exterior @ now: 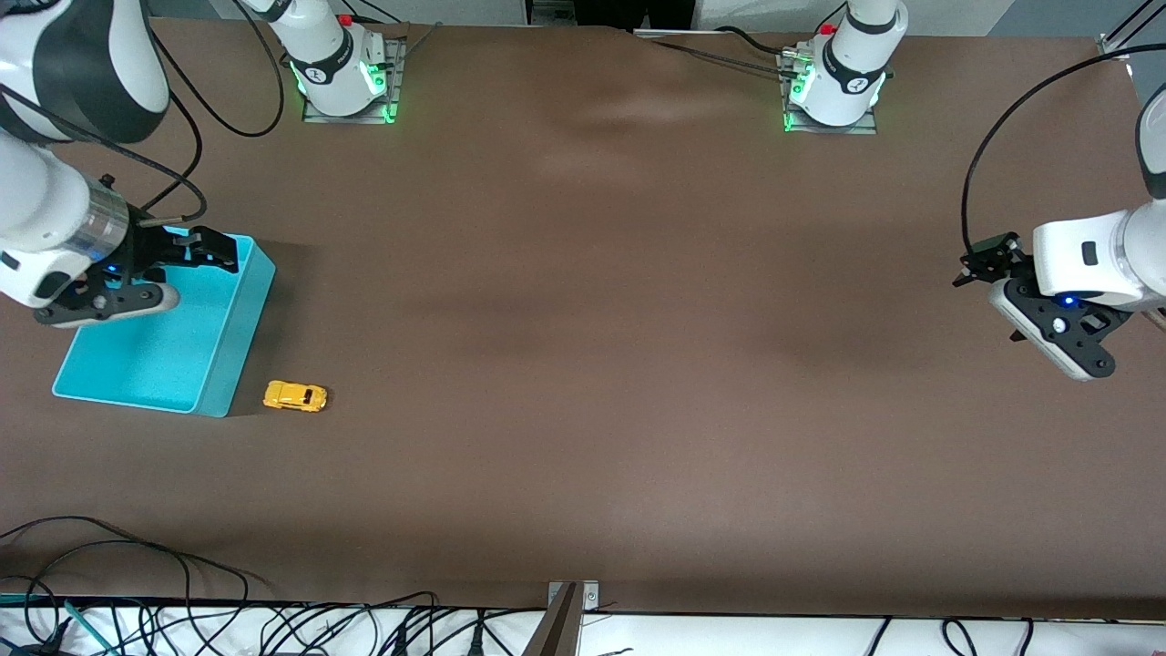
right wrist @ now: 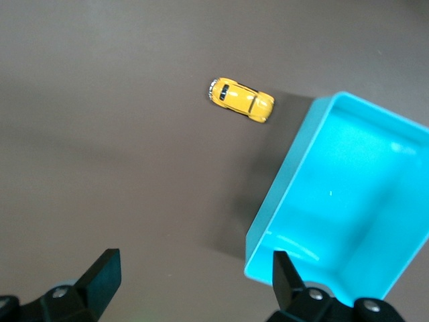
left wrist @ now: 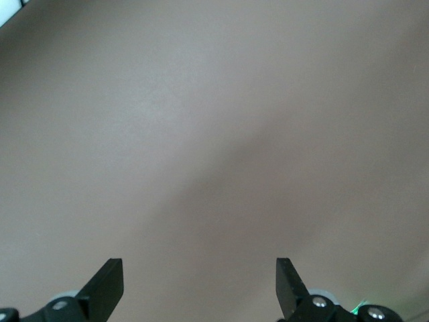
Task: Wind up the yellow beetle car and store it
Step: 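Lower the right gripper onto the yellow car and grasp it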
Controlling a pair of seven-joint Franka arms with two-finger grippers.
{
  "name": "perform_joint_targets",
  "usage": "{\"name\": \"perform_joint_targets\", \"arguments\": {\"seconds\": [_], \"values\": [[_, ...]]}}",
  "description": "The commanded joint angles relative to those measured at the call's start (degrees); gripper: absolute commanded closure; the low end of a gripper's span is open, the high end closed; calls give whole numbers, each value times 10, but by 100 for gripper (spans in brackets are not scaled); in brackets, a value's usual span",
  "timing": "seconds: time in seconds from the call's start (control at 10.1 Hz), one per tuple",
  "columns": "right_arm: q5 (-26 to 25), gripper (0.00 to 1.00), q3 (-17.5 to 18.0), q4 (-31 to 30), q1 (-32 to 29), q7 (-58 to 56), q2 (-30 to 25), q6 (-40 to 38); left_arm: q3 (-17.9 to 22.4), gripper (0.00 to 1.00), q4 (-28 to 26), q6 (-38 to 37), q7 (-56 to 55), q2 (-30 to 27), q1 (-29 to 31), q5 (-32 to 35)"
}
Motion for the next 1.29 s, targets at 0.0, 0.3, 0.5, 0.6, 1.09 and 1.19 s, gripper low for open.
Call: {"name": "perform_joint_targets", "arguments": {"seconds": [0.0,0.3,0.5,0.6,1.09,1.19], "values": [[2,0,1,12,-5,-132,55,44,21,0,-25,-4,-116,-52,-51,-12],[2,0,1,8,-10,-365,124,157,137,0,-139,60,-193,-141,-132,-58],[7,0,2,-9,-11,-507,156,240,148,0,-197,61,-241,-188,-132,-77],[8,0,2,-19,-11,-551,171,277,159,0,-213,61,-255,-200,-133,-79],[62,0,4,-28,-27,-757,253,346,162,0,-213,55,-252,-205,-133,-47],[92,0,3,-28,-33,-792,262,346,161,0,-209,46,-253,-202,-130,-47]]}}
